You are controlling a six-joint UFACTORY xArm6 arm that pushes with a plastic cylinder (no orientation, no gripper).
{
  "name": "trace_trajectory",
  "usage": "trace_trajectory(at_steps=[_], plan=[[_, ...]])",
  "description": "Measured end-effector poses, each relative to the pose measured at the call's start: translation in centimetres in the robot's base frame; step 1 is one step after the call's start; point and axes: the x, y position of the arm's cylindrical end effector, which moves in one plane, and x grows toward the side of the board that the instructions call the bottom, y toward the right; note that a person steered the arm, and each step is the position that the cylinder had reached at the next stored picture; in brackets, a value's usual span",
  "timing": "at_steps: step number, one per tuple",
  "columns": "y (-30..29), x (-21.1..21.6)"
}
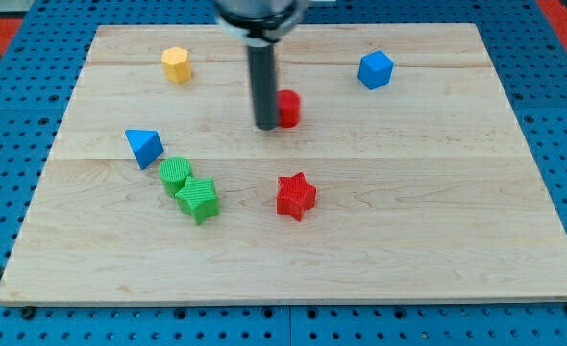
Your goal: Place the blue triangle left to the yellow hexagon
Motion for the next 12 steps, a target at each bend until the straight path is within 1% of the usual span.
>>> trace_trajectory(at_steps=[1,2,3,4,5,6,9,11,12], plan=[[3.3,0.0],[2.5,1.8],[-1.4,3.2],[-9.3,4.8],[-14.1,5.0],[-15.4,6.4],[-23.1,5.9],[-21.2,-0.8],[-21.2,-4.1]])
